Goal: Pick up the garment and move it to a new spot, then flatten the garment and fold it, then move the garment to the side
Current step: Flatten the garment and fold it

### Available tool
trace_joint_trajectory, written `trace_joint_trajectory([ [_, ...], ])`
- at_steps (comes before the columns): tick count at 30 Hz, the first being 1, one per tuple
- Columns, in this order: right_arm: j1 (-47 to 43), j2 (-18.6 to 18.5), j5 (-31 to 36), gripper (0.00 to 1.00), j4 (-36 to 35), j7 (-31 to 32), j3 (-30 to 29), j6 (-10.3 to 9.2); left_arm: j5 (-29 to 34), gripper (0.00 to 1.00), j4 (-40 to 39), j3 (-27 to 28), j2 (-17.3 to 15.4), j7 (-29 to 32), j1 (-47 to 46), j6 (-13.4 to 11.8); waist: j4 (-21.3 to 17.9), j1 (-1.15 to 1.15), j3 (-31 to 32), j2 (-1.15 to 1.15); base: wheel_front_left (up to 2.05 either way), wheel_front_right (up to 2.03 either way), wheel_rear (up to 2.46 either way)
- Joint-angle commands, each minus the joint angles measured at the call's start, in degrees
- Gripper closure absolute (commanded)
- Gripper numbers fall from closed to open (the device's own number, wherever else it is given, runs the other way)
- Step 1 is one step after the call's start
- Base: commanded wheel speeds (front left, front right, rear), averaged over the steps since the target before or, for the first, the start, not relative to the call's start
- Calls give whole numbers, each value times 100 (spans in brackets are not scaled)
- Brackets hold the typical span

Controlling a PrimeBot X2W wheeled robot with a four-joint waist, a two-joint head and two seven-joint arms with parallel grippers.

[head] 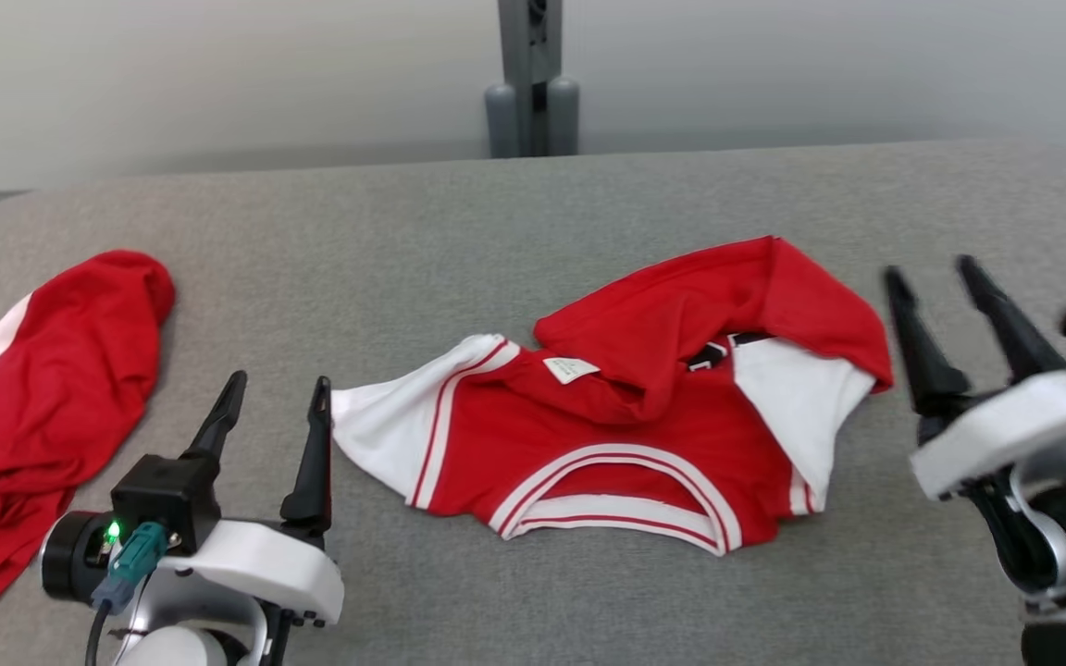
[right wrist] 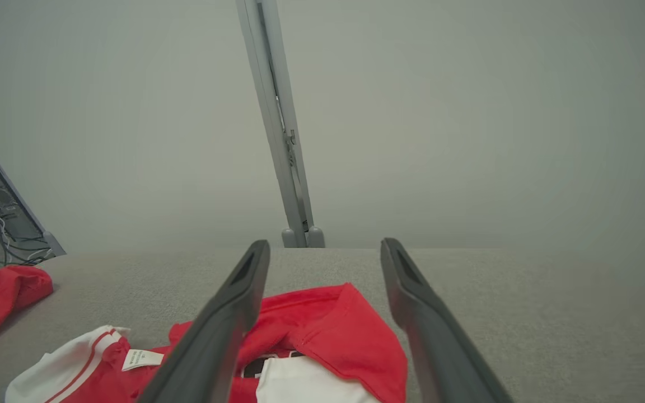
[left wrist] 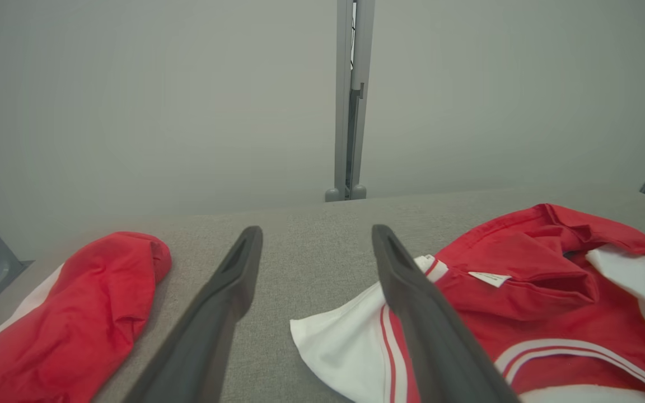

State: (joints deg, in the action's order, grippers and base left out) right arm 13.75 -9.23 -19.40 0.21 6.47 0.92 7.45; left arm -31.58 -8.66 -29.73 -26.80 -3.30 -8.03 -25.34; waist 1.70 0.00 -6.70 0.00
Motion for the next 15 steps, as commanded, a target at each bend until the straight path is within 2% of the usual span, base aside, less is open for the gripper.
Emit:
trace_joint_trajectory([
  [1,305,-175,-211,0,209,242,279,11,42,0,52,-12,4,-29,-141,57,237,0,-194,0,0,0,0],
  [5,1111,-775,-615,0,872,953,1175,6,37,0,198,-160,145,-67,-355,229,592,0,-356,0,0,0,0],
  [11,2161,-1294,-1187,0,1665,1530,2466,6,80,0,468,-356,386,-206,-725,477,1208,0,-626,0,0,0,0],
  [15,2716,-1556,-1445,0,2140,1735,3124,4,69,0,641,-433,572,-344,-955,624,1575,0,-837,0,0,0,0],
])
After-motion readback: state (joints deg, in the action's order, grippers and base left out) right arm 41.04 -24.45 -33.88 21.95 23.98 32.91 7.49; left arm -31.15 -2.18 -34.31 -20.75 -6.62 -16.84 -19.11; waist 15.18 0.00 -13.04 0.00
